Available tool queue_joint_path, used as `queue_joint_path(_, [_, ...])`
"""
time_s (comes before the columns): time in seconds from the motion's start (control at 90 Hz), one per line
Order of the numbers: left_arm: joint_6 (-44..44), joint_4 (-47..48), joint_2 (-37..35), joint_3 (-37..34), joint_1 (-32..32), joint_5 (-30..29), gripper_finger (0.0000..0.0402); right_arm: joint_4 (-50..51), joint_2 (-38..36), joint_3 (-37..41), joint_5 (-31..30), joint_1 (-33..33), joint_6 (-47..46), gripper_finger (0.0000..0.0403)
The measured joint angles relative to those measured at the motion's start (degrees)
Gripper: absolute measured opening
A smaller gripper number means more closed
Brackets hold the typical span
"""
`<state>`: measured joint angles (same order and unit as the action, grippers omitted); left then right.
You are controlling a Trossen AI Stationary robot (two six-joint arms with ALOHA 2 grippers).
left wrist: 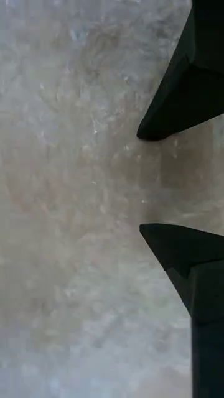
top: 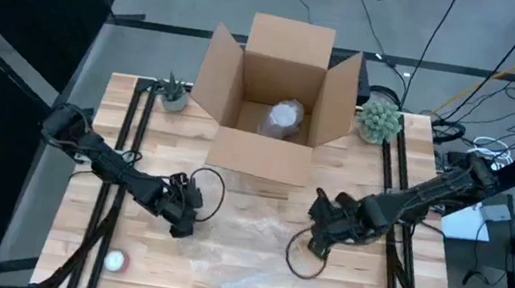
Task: Wrap mug
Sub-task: Wrap the orange cup with the bubble wrap
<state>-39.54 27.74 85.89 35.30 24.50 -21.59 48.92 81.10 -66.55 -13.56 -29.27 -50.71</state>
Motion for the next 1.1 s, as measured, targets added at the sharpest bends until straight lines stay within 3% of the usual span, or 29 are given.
queue_joint_path(0.189, [-2.16,2.79,0.00,-0.21,-1.17,-5.02,0.0226,-15.97,7.02,-5.64,-2.38,-1.75,18.60,0.0002])
queue_joint_path(0.422, [-2.01,2.67,0.02,-0.23,-1.23,-5.11,0.0226,-10.10,23.62,-20.33,-2.44,3.26,29.02,0.0001])
queue_joint_path(0.8, [-1.58,0.49,0.13,-0.34,-1.27,-5.09,0.0226,0.27,44.16,-42.82,6.10,11.32,35.38,0.0000])
queue_joint_path(1.1, [-1.58,0.27,0.13,-0.34,-1.27,-4.96,0.0226,2.22,48.15,-46.26,10.52,13.61,34.89,0.0023])
